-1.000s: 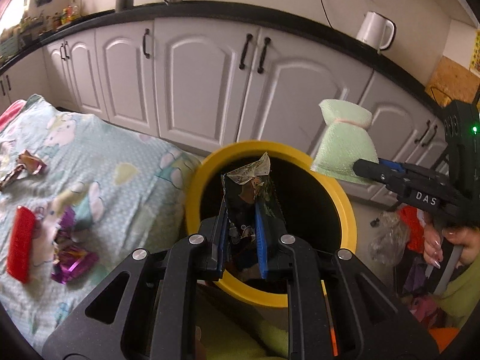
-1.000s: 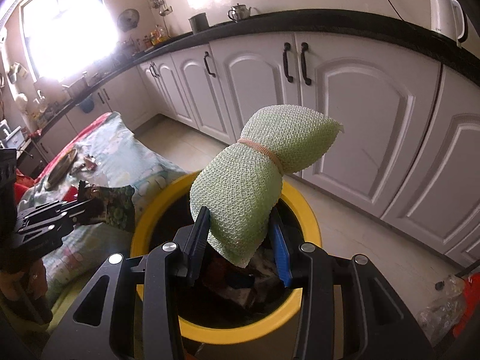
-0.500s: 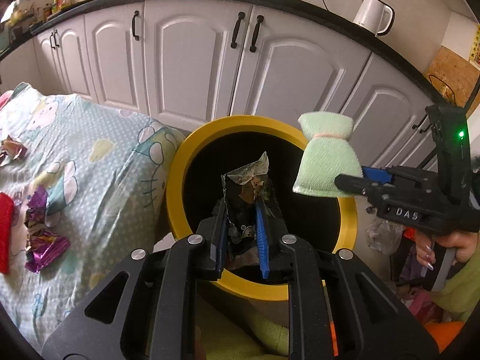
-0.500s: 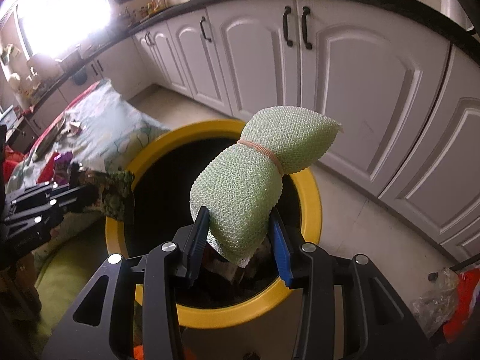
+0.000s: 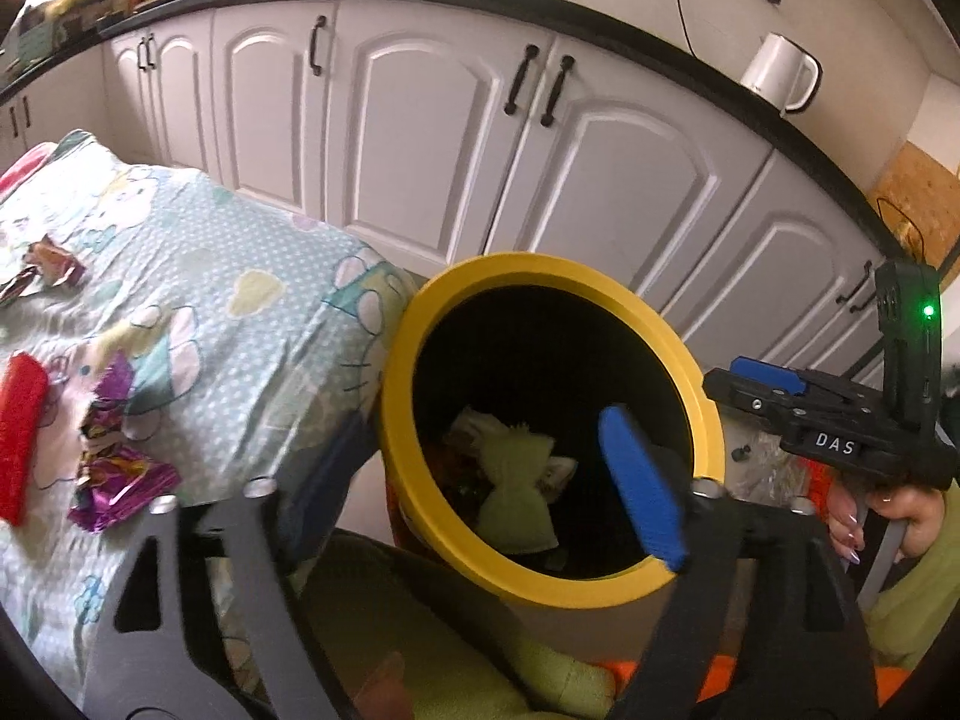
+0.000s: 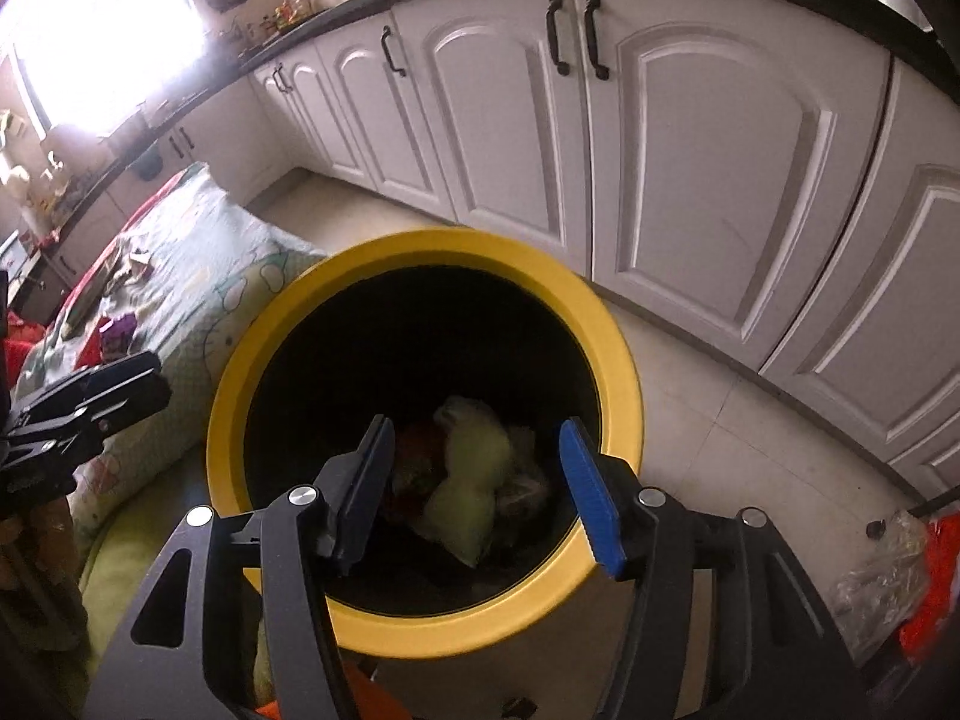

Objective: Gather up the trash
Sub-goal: 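Open both tools to drop the packet and sponge into the bin, then move both open tools back toward the trash on the bed, then grasp the candy bar wrapper with the left tool while the right tool grasps the red cylinder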

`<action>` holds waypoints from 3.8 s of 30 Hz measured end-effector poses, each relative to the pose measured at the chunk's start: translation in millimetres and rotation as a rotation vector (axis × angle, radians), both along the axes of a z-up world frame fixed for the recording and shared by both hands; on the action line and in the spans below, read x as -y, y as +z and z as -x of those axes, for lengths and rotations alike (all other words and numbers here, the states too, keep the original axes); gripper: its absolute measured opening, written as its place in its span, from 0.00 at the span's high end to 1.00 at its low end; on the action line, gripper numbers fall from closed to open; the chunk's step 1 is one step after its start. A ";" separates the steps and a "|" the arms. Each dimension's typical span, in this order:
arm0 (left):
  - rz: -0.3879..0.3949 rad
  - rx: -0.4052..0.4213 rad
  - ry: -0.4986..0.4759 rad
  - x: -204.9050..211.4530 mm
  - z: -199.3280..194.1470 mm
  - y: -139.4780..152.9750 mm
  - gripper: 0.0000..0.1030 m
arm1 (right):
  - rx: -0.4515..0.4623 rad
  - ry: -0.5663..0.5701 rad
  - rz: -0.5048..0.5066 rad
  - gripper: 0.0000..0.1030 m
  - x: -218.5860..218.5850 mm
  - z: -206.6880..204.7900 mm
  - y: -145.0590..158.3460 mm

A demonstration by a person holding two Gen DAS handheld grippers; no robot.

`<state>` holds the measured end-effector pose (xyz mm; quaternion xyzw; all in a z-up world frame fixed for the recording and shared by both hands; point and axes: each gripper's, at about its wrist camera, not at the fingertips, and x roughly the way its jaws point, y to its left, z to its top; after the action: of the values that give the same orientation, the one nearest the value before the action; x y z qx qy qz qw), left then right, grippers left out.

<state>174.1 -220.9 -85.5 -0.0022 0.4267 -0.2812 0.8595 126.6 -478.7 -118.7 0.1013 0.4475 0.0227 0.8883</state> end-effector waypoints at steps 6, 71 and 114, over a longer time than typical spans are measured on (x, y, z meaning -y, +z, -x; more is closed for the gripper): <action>0.019 0.023 0.043 -15.1 0.6 9.6 0.11 | 0.054 -0.025 -0.023 0.40 1.1 0.9 13.9; 0.072 0.194 0.705 -292.3 -14.0 43.6 0.11 | 0.131 0.460 -0.065 0.34 -273.8 -39.9 71.2; 0.132 -0.129 0.445 -308.0 -161.7 -22.6 0.77 | -0.031 0.578 -0.154 0.55 -370.2 -118.1 6.5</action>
<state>335.8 87.1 -108.1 -0.1704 0.4505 -0.1114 0.8693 244.7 -108.5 -112.2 0.0368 0.4684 0.3070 0.8276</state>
